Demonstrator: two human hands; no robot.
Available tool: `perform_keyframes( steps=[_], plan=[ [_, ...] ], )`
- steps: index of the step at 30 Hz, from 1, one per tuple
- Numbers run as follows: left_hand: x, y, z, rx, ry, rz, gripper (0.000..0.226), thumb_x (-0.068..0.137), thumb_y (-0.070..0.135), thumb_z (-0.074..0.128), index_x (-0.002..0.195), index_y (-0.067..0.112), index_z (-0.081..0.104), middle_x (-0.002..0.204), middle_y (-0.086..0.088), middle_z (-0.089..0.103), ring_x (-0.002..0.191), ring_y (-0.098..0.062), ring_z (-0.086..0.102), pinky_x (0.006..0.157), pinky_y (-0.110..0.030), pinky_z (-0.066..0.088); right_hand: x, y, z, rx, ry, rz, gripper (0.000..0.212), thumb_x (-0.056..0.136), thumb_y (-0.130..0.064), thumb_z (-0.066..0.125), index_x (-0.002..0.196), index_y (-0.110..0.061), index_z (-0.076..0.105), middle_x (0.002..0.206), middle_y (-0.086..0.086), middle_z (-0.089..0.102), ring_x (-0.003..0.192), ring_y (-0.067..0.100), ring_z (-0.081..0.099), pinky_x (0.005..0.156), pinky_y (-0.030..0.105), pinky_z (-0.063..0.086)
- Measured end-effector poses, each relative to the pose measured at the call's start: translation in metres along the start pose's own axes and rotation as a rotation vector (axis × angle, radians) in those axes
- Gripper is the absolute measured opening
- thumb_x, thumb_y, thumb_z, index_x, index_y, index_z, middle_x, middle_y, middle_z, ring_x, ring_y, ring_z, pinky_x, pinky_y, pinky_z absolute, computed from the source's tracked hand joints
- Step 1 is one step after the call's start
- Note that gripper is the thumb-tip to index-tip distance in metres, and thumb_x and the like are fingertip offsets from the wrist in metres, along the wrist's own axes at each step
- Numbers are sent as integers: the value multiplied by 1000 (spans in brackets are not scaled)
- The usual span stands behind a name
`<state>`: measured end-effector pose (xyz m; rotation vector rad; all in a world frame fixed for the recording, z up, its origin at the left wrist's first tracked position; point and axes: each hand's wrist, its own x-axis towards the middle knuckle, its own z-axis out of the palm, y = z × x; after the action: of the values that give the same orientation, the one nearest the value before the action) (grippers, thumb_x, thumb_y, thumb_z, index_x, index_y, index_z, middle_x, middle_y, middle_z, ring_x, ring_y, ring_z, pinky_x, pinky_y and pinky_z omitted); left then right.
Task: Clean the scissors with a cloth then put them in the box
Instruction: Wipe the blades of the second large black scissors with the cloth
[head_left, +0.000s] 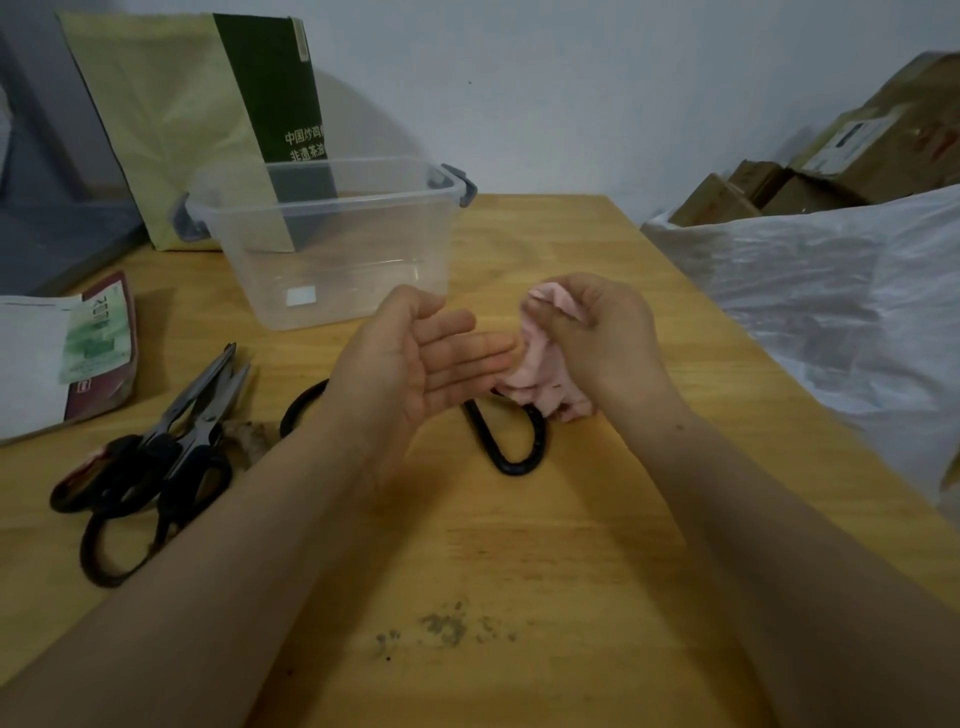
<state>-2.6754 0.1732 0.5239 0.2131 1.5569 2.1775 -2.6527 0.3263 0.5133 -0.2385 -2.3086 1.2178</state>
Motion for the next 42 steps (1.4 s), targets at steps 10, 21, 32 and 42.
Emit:
perform_keyframes(
  steps=[10, 21, 32, 42],
  plan=[
    [4, 2, -10, 345, 288, -31, 25, 92, 16, 47, 95, -1, 65, 80, -13, 73, 69, -22, 72, 58, -27, 59, -4, -11, 9, -608, -510, 213, 35, 81, -20, 55, 47, -20, 45, 33, -7, 49, 28, 8, 45, 42, 17, 36],
    [13, -14, -12, 416, 227, -88, 32, 84, 33, 68, 96, 4, 66, 93, -13, 69, 84, -24, 67, 76, -34, 57, -10, -10, 0, -196, -290, 72, 26, 78, -13, 56, 62, 6, 58, 49, 9, 45, 41, 20, 41, 43, 27, 35],
    [12, -16, -9, 116, 232, 84, 25, 87, -7, 58, 109, 6, 55, 101, -14, 60, 94, -25, 64, 67, -28, 59, -3, -14, -32, 43, -237, 350, 50, 81, -54, 64, 87, -5, 59, 71, 12, 70, 53, 20, 68, 48, 26, 51],
    [5, -31, 3, 442, 43, 152, 23, 82, -6, 64, 103, 2, 61, 77, -7, 61, 69, -15, 63, 60, -23, 57, -6, -9, -5, -32, -151, -111, 45, 91, -21, 60, 135, -27, 50, 112, -9, 61, 101, 6, 58, 91, 25, 50]
  ],
)
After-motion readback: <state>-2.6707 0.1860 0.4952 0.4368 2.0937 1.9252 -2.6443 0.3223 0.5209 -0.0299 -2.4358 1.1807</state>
